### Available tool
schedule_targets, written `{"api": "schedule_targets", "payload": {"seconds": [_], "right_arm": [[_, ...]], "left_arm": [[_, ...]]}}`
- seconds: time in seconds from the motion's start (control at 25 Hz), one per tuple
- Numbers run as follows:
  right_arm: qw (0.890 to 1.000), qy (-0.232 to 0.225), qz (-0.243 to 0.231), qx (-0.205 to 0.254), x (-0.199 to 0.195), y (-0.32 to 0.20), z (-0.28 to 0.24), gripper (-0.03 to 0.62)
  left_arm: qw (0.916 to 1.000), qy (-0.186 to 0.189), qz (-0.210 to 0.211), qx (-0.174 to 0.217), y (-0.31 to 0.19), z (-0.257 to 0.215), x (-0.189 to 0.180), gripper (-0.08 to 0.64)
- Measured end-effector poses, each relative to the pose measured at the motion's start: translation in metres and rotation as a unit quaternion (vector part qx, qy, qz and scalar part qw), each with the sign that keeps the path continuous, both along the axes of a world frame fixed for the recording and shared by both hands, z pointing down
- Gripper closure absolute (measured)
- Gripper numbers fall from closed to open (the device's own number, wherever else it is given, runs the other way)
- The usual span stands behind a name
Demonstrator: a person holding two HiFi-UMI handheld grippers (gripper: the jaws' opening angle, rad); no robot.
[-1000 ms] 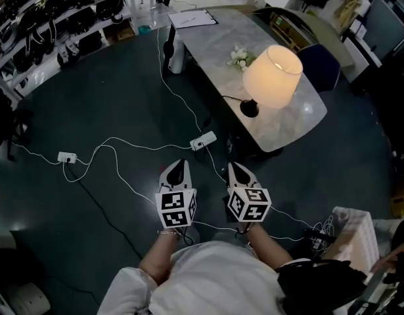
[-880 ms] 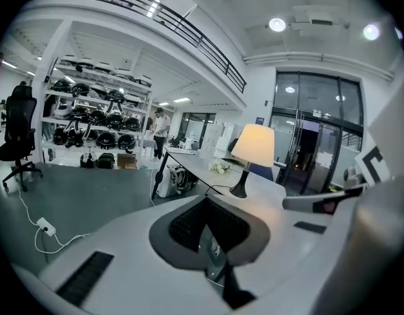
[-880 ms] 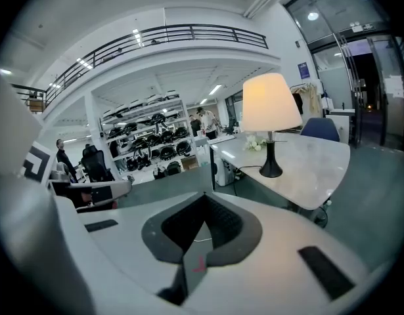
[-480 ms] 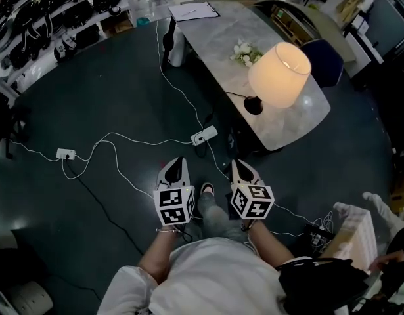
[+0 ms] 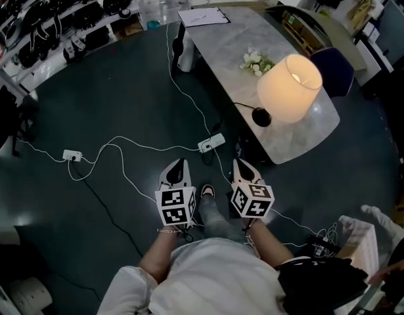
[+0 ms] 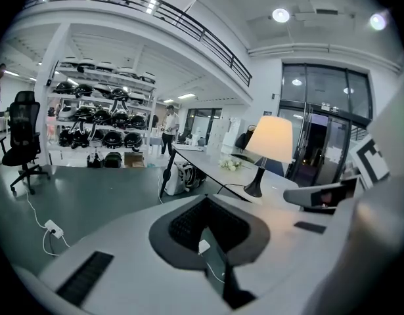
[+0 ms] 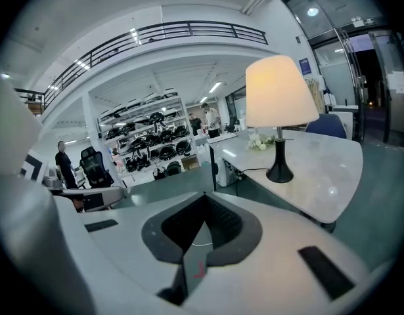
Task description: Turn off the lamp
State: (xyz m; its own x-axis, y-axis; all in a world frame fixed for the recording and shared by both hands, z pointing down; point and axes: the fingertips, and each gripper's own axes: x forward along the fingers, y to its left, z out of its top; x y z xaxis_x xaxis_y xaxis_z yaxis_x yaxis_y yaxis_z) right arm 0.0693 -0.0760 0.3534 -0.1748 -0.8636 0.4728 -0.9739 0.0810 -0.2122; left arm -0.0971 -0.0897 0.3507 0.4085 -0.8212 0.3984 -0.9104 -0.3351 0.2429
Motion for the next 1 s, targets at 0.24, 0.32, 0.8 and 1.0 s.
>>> {"api": "schedule_targets", "payload": {"seconds": [0.24,0.32,0.8,1.0], "right_arm": [[1.0,0.005,0.004,-0.014,0.012,-0.037,0.013,0.594],[1.0,0.001,-0.002,-0.02,0.013,-0.051,0.016,0.594],[0.998,-0.013,-0.049,-0.047,0.021,-0.121,0.028,0.594],[0.996,-0.015,-0.065,-0.059,0.026,-0.137,0.037,0.594]], "left_arm": [[0.9999,-0.004,-0.004,-0.015,-0.035,0.011,0.012,0.555],[0.9998,-0.006,-0.003,-0.019,-0.049,0.014,0.018,0.555],[0.9994,-0.022,-0.004,-0.028,-0.126,0.011,0.054,0.555],[0.9989,-0.032,-0.006,-0.034,-0.143,0.016,0.062,0.555]]}}
